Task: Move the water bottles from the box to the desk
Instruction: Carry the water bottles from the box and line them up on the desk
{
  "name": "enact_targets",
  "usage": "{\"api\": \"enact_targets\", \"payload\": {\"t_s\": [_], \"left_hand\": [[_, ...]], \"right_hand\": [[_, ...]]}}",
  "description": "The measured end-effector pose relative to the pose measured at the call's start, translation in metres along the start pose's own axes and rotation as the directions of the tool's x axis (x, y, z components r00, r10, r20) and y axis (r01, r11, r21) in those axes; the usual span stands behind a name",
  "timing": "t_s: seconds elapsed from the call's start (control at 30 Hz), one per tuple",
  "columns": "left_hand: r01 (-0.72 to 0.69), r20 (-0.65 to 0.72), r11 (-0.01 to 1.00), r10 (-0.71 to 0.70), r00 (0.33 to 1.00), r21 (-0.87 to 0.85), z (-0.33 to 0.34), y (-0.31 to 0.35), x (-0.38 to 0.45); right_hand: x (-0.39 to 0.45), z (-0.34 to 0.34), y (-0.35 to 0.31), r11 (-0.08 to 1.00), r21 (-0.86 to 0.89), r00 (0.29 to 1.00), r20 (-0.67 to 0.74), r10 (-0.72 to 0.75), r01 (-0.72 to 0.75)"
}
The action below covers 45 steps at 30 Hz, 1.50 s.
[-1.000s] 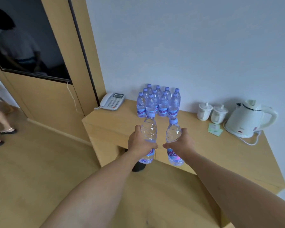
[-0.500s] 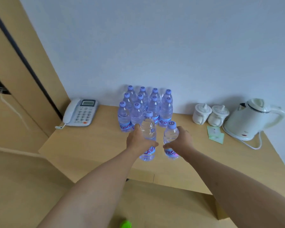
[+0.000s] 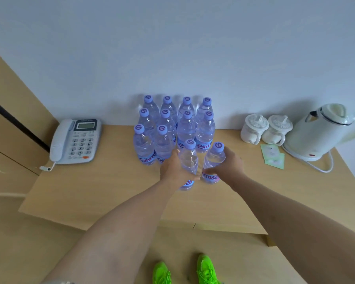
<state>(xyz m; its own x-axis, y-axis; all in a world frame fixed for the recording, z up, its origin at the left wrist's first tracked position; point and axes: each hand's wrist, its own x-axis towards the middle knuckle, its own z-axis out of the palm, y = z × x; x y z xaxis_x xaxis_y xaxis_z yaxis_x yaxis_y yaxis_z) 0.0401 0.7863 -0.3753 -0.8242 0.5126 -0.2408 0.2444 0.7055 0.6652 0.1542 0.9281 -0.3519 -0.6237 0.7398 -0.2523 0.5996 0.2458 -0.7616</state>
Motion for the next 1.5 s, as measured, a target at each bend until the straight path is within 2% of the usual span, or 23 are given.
{"api": "enact_targets", "payload": {"t_s": [0.17,0.3,0.43,0.57,0.7,0.83,0.97,1.13,1.33,1.5], "left_hand": [[0.013,0.107,0.996,-0.004,0.994,-0.085,-0.009,0.005,0.019],[0.046,0.163,0.97,-0.007,0.987,-0.239,-0.025,0.023,0.031],[-0.03,0.177,0.988,0.056,0.983,-0.149,-0.041,0.034,0.039],[-0.038,0.146,0.993,0.054,0.988,-0.112,-0.045,0.044,0.041],[-0.115,0.09,0.993,0.118,0.989,-0.04,-0.045,0.055,0.044],[-0.209,0.054,0.971,0.204,0.977,0.112,-0.048,0.059,0.047],[-0.217,-0.031,0.972,0.22,0.975,0.09,-0.051,0.057,0.051],[-0.238,-0.053,0.962,0.247,0.968,0.132,-0.053,0.059,0.057],[-0.253,-0.051,0.951,0.266,0.963,0.179,-0.054,0.06,0.064],[-0.252,-0.032,0.939,0.266,0.963,0.233,-0.054,0.062,0.064]], "right_hand": [[0.017,0.002,-0.003,0.998,0.06,1.0,0.018,0.003,-0.004],[0.027,0.008,-0.009,0.999,0.04,0.998,0.061,-0.025,0.022],[0.037,0.005,-0.015,0.997,0.077,0.985,0.172,-0.026,0.013],[0.041,-0.01,-0.023,0.997,0.059,0.966,0.252,-0.056,0.042],[0.042,-0.018,-0.029,0.996,0.004,0.981,0.17,-0.094,0.094],[0.044,-0.017,-0.033,0.991,-0.03,0.988,0.082,-0.128,0.13],[0.048,-0.011,-0.039,0.99,-0.029,0.989,0.051,-0.138,0.139],[0.052,-0.005,-0.041,0.994,-0.016,0.994,-0.027,-0.109,0.108],[0.057,-0.003,-0.044,0.988,-0.094,0.992,0.0,-0.126,0.125],[0.058,-0.008,-0.058,0.954,-0.273,0.992,0.002,-0.125,0.121]]}}
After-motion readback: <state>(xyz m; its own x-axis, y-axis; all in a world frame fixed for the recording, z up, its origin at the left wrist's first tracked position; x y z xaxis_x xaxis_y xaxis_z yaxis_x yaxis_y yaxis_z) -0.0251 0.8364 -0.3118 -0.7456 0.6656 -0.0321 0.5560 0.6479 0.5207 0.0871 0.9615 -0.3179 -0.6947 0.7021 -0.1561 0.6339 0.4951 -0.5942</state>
